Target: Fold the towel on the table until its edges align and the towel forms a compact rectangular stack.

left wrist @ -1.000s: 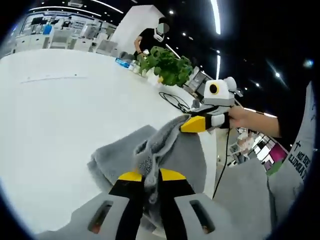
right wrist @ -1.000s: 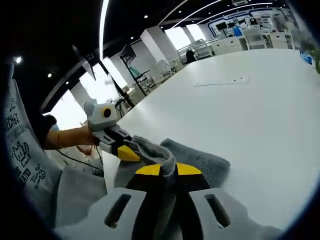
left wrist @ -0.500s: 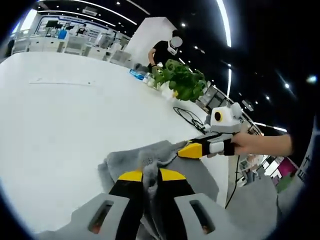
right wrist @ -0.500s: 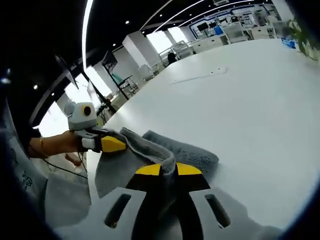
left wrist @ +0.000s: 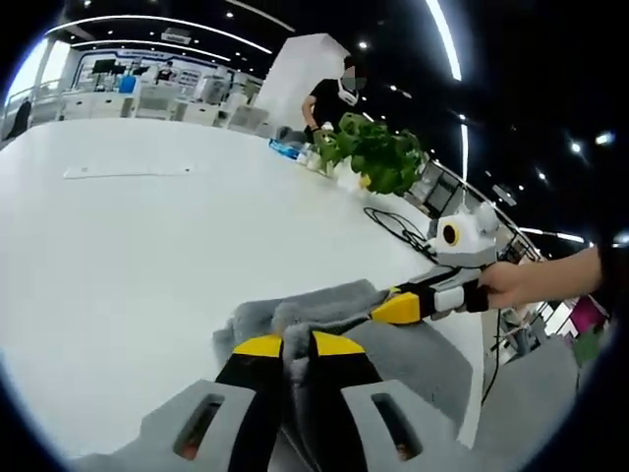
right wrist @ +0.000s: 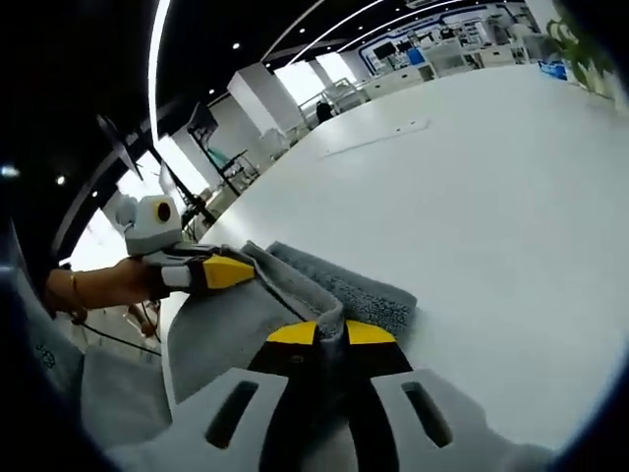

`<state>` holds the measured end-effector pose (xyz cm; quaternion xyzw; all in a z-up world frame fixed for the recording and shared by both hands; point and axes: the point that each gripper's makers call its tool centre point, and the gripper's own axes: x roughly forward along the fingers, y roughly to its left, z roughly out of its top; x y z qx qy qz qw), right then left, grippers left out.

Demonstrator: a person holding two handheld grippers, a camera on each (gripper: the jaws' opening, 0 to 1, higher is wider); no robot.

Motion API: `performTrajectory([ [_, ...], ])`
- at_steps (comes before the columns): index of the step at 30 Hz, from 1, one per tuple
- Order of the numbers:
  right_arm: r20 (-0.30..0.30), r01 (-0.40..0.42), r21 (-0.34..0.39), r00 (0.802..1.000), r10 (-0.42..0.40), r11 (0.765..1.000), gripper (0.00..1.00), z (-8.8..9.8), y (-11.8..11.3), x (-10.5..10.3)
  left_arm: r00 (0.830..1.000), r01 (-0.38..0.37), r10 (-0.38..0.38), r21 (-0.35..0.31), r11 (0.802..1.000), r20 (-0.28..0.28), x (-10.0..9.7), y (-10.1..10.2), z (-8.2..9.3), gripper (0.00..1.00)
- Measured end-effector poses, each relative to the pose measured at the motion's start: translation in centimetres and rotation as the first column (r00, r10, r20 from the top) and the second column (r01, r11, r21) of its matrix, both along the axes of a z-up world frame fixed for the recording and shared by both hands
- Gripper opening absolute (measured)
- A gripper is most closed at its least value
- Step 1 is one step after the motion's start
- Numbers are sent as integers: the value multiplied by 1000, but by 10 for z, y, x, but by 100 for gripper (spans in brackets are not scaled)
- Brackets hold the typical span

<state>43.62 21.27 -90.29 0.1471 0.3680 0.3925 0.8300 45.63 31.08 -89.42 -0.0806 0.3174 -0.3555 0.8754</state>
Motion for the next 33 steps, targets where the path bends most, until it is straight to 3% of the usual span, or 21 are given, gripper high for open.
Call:
performTrajectory([
  [2,-6,4,11,1000,-4,1000,6,0,0,0,1000,3,-3,44,999,6,1,1,-6,9],
  [5,-19,7,24,1000,-7,1000,6,-1,-1,1,981,104,-136,224,969,136,-1,-2,-8,7],
  [7,-12,6,18,1000,-6,1000,6,0,0,0,984,91,-126,247,965,129,-2,-4,-8,7],
  [12,-18,28,16,999,-28,999,6,-1,1,1,989,60,-90,233,971,118,0,-2,-12,5],
  [15,-18,28,3,999,-28,1000,6,-2,1,1,979,85,-145,359,930,144,-1,-4,-12,4],
  [17,-55,34,29,998,-32,999,6,-2,1,1,982,80,-131,337,938,133,-1,-4,-12,4],
  [18,-71,43,41,997,-40,998,6,-2,1,1,990,62,-95,285,957,104,-1,-3,-12,4],
  [20,-77,42,47,996,-39,998,6,-2,-1,4,992,47,-74,254,966,99,1,-1,-12,4],
  [22,-98,55,39,994,-50,998,6,0,1,4,980,65,-121,325,943,156,1,-1,-12,4],
  [23,-138,94,26,986,-90,995,6,2,0,3,977,69,-136,356,932,165,0,-2,-11,4],
  [26,-77,46,-63,996,-51,997,8,6,-1,4,988,52,-94,301,952,125,0,-1,-8,5],
  [28,-77,66,-60,995,-71,996,9,9,-3,7,989,39,-73,244,969,128,2,2,-4,7],
  [31,-63,94,-58,993,-98,994,11,13,-7,12,987,6,-45,242,970,156,5,14,6,17],
  [33,-44,123,-52,991,-126,991,12,18,-11,16,987,-32,-5,231,972,158,10,24,12,18],
])
